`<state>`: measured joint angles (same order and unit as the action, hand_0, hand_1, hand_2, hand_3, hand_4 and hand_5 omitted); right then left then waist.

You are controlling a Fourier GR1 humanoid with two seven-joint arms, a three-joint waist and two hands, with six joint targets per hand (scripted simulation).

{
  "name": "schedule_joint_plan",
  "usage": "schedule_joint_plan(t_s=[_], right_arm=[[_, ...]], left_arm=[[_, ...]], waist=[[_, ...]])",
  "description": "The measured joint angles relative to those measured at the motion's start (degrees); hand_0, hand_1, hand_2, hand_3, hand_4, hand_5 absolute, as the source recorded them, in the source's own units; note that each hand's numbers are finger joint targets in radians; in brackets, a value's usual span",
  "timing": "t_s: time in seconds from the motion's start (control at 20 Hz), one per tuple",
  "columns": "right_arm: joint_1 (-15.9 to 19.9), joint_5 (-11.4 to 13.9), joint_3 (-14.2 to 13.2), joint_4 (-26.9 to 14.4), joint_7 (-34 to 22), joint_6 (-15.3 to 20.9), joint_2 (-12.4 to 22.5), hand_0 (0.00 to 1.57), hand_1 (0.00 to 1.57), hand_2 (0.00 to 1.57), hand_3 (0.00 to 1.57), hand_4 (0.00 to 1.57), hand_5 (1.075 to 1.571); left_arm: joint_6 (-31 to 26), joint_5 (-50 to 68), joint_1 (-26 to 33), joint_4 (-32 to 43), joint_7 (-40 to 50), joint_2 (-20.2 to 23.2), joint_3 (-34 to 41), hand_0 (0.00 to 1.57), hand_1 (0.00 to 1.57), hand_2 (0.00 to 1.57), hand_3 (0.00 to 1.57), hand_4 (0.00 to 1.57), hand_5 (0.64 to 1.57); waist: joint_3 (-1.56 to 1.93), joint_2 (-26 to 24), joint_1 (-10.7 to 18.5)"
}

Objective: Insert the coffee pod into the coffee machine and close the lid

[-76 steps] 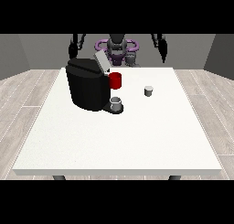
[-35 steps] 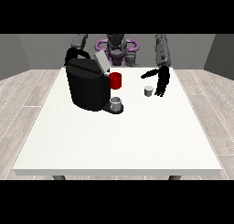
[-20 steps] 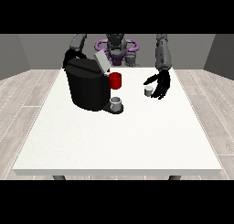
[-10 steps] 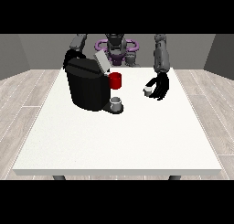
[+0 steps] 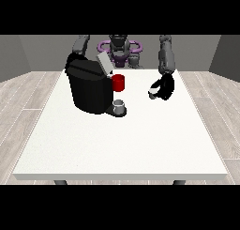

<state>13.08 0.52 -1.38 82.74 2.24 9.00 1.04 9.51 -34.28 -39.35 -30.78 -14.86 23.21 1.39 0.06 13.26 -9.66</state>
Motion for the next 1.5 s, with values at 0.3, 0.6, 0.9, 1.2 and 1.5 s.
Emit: schedule_joint_plan(t_s=[0.3, 0.6, 0.9, 1.2, 1.5], right_arm=[[0.2, -0.7, -0.7, -2.7, 0.3, 0.3, -0.4, 0.00, 0.00, 0.00, 0.00, 0.45, 1.571], [0.4, -1.4, -1.7, -5.9, 0.0, -0.1, 0.0, 0.00, 0.00, 0.00, 0.00, 0.49, 1.571], [1.5, -1.3, -1.7, -8.1, 1.4, -1.1, 0.6, 0.00, 0.00, 0.00, 0.00, 0.41, 1.571], [2.2, -1.8, -1.5, -8.8, 2.2, -1.6, 0.4, 0.00, 0.00, 0.00, 0.00, 0.48, 1.571], [2.8, -2.0, -0.3, -7.4, 2.6, -2.5, -0.1, 0.00, 0.00, 0.00, 0.00, 0.50, 1.571]], left_arm=[[-4.5, 0.4, -3.5, -2.0, -2.0, -0.2, -0.2, 1.34, 1.34, 1.40, 1.36, 0.59, 1.571], [-9.9, 0.8, -7.8, -4.2, -1.0, 0.2, -0.3, 1.23, 1.23, 1.32, 1.29, 0.57, 1.571], [-14.2, 0.8, -13.1, -6.1, 0.6, 1.2, 0.2, 1.25, 1.25, 1.33, 1.28, 0.54, 1.571], [-15.7, 0.5, -14.6, -7.2, 2.4, 0.7, 0.8, 1.01, 1.01, 1.20, 1.22, 0.54, 1.571], [-16.1, 0.8, -19.5, -6.9, 5.3, 2.4, 3.3, 1.21, 1.21, 1.25, 1.19, 0.49, 1.571]], waist=[[-0.04, -2.4, 0.6], [-0.05, -4.7, 0.8], [-0.04, -4.8, 0.3], [-0.04, -5.4, 0.0], [-0.05, -4.1, -3.1]])
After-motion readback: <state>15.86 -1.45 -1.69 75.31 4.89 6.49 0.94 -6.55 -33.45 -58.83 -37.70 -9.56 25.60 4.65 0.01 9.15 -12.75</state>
